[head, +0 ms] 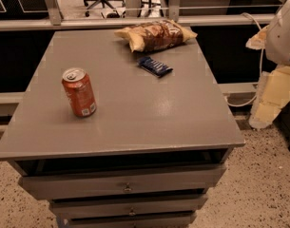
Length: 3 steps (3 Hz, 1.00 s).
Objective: Pick rxbar blueberry
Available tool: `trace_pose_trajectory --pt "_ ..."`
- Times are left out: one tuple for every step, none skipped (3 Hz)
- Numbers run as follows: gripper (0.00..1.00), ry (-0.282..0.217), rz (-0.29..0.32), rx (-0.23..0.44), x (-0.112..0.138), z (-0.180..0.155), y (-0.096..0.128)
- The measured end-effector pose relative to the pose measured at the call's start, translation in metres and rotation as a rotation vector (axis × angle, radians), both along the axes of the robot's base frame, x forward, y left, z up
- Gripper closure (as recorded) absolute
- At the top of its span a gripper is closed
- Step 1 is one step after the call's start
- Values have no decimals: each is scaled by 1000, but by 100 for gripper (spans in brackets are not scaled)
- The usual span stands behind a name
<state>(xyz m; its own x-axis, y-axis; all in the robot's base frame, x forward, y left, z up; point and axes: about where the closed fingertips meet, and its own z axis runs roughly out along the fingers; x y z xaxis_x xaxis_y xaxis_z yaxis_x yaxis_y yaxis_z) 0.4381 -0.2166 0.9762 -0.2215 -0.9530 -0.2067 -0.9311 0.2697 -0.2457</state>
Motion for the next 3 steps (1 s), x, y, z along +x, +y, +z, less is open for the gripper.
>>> trace_pose_trajectory --pt "0 -12 -9 9 1 2 1" --pt "0 -53 -65 76 9 -1 3" --pt "0 -82 -187 268 20 -28 1"
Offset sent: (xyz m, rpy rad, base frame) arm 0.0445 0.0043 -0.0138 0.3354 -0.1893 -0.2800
